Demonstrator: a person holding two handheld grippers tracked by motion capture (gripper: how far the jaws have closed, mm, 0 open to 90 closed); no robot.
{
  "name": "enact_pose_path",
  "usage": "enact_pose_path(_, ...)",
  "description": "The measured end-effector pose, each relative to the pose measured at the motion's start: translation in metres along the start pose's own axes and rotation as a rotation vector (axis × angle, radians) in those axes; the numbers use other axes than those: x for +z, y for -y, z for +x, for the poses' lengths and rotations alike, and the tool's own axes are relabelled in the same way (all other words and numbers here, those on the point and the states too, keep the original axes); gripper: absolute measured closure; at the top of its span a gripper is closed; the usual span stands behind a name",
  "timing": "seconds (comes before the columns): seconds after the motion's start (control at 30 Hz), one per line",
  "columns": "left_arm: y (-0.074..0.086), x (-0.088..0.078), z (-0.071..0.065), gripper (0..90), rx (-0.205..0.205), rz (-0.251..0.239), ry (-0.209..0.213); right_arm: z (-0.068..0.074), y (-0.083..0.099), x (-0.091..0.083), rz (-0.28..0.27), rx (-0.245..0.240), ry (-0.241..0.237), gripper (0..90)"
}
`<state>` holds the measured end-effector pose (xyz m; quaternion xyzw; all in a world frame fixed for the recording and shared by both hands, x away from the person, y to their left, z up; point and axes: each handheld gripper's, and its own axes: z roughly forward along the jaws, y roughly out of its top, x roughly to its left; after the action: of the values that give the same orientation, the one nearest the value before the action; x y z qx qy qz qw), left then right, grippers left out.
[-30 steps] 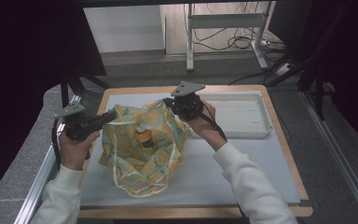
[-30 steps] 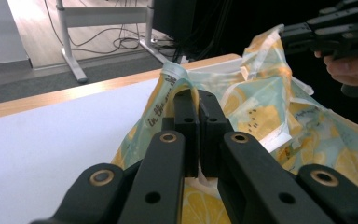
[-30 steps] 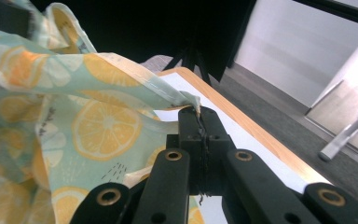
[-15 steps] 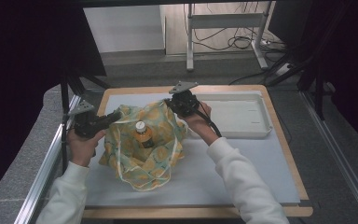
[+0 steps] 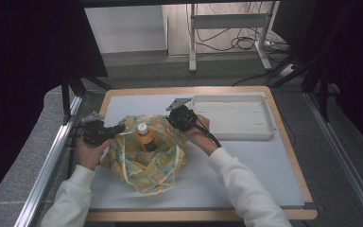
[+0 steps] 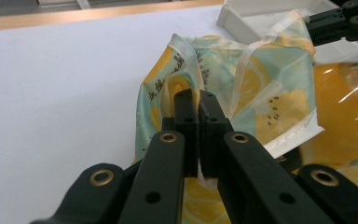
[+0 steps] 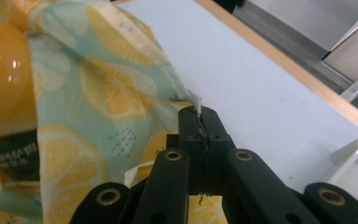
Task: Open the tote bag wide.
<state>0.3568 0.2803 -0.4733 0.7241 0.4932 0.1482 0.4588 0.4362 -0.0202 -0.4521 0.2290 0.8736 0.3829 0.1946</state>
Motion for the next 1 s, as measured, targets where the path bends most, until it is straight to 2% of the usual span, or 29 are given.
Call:
enact_pose_path(0.13,0.004,0.008,0.0,88.7,0.001,0.028,-0.006,0.003,0.006,0.006,0.029,0.0,-0.009,88.4)
enact_pose_path(0.23,0.008,0.015,0.0,88.7,0.004,0.05,-0.008,0.003,0.011,0.01,0.043,-0.016,-0.003,88.4)
enact_pose_path(0.4,0.016,0.022,0.004,88.7,-0.006,0.082,-0.012,0.003,0.015,0.014,0.051,-0.008,-0.011,88.4)
enact_pose_path(0.57,0.02,0.028,0.003,88.6,0.003,0.106,-0.022,0.006,0.016,0.018,0.06,-0.01,-0.027,88.4)
enact_pose_path(0.77,0.026,0.033,0.005,88.5,-0.005,0.13,-0.021,0.01,0.02,0.024,0.099,-0.022,-0.047,88.4)
enact_pose_path(1.0,0.033,0.041,0.002,88.4,0.015,0.162,-0.023,0.013,0.027,0.03,0.151,-0.036,-0.044,88.3)
